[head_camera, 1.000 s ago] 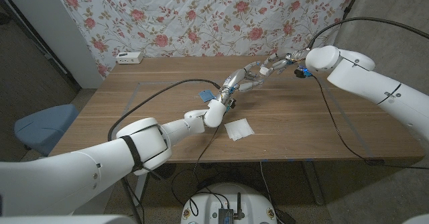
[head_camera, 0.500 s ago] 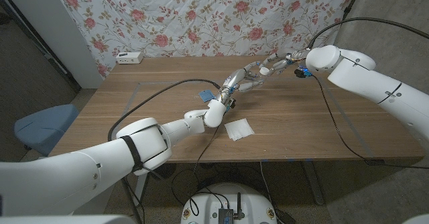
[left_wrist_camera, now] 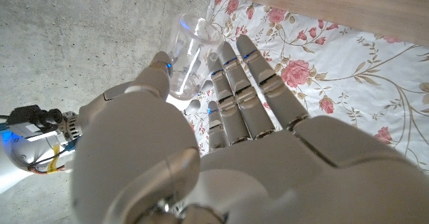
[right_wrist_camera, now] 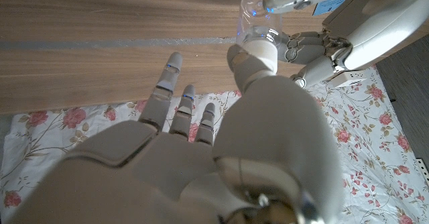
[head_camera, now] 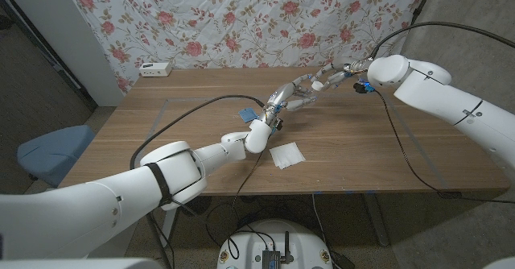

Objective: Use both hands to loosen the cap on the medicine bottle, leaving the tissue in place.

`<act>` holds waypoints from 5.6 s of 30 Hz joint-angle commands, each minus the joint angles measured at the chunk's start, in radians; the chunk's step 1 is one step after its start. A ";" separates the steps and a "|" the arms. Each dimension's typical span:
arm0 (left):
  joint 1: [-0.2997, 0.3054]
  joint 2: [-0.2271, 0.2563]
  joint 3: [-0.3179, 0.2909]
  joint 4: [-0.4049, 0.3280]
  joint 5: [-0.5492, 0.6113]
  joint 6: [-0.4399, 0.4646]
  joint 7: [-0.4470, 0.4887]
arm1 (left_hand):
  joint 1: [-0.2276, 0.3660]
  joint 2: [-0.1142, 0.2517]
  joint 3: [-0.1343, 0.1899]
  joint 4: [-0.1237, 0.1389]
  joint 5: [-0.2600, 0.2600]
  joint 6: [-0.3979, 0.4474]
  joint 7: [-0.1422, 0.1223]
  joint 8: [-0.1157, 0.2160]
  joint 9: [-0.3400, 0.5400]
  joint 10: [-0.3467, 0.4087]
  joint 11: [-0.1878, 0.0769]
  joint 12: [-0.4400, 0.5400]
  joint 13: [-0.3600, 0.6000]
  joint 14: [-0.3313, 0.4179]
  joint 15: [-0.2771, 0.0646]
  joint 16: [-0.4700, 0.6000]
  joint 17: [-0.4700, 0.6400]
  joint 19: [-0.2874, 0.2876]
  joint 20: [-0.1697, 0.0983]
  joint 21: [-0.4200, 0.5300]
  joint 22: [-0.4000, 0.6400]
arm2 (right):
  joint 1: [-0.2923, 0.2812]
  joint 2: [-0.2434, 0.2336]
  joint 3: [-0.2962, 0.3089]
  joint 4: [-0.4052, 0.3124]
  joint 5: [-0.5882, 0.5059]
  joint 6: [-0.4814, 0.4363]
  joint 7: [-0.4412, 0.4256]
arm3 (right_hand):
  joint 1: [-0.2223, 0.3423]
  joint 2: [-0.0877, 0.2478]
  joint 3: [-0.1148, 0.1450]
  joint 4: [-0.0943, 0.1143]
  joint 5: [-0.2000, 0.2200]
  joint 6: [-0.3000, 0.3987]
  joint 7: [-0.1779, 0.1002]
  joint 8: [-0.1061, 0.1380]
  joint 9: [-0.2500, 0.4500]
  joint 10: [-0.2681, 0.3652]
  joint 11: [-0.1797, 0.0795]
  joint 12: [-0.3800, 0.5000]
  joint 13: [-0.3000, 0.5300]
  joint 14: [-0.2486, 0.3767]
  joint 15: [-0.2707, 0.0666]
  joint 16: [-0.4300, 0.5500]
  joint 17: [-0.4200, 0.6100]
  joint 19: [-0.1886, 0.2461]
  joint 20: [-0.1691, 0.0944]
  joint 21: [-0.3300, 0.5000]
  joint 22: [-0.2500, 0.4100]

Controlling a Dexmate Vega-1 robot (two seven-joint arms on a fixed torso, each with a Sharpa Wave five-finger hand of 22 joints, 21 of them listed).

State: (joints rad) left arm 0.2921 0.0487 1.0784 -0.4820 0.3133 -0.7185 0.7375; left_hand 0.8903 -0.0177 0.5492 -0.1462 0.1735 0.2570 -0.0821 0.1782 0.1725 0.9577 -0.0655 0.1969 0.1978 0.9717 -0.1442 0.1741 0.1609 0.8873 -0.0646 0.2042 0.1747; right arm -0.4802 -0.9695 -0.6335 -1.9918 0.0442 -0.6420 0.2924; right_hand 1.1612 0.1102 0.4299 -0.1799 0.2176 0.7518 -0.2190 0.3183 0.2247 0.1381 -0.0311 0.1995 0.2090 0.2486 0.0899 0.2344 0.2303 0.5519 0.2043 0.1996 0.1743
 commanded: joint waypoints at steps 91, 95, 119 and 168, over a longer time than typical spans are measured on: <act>-0.002 0.011 0.018 -0.020 0.004 -0.011 0.028 | -0.002 0.004 0.011 -0.002 0.007 -0.061 0.009 0.002 0.001 0.065 -0.057 0.003 0.003 0.010 -0.035 0.001 0.002 -0.012 -0.005 -0.003 0.000 | 0.023 -0.006 -0.020 -0.045 0.010 -0.080 -0.013 | -0.260 -0.105 -0.160 0.050 -0.021 -0.056 0.169 0.030 0.038 0.001 0.185 0.034 0.003 0.029 0.093 0.011 -0.014 0.003 0.008 0.020 0.006; 0.010 0.023 0.008 -0.048 0.011 -0.001 0.026 | -0.001 0.005 0.012 -0.002 0.007 -0.059 0.008 0.004 0.001 0.066 -0.058 0.003 0.003 0.007 -0.035 0.000 0.002 -0.012 -0.005 -0.003 0.000 | 0.017 -0.008 -0.019 -0.057 0.004 -0.089 -0.024 | -0.254 -0.106 -0.158 0.044 -0.020 -0.044 0.168 0.038 0.041 0.007 0.179 0.034 0.002 0.033 0.090 0.011 -0.014 0.007 0.007 0.020 0.006; 0.055 0.050 -0.045 -0.142 0.050 0.043 0.010 | -0.002 0.007 0.013 -0.001 0.007 -0.056 0.008 0.006 0.001 0.064 -0.058 0.002 0.003 0.007 -0.035 0.000 0.003 -0.014 -0.005 -0.003 0.001 | -0.039 -0.018 0.021 -0.081 0.016 -0.066 -0.086 | -0.175 -0.090 -0.116 0.013 -0.017 0.057 0.103 0.094 0.046 0.061 0.130 0.035 0.001 0.066 0.054 0.018 -0.008 0.038 0.000 0.019 0.005; 0.077 0.068 -0.065 -0.186 0.069 0.054 0.013 | -0.004 0.008 0.016 0.000 0.008 -0.039 0.006 0.010 0.002 0.070 -0.057 0.005 0.003 0.009 -0.035 0.001 0.003 -0.021 -0.009 -0.005 0.001 | -0.058 -0.036 0.054 -0.090 0.072 -0.018 -0.071 | 0.040 -0.071 -0.045 -0.002 -0.033 0.142 0.000 0.111 0.010 0.080 -0.002 0.013 -0.001 0.020 -0.003 0.004 0.001 0.005 -0.019 0.002 0.005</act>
State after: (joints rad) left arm 0.3633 0.1119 1.0188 -0.6581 0.3800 -0.6694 0.7494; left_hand 0.8876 -0.0205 0.5553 -0.1491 0.1744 0.2075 -0.0787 0.1781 0.1725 0.9596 -0.0638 0.1934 0.1973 0.9755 -0.1406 0.1742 0.1609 0.8675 -0.0734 0.1994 0.1727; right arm -0.5360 -1.0060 -0.5823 -2.0777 0.1139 -0.6614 0.2283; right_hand 1.1849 0.0396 0.3734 -0.1803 0.1884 0.8805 -0.2201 0.4249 0.2363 0.2161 -0.0208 0.2168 0.2043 0.2678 0.0925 0.2352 0.2257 0.5622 0.1860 0.2033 0.1769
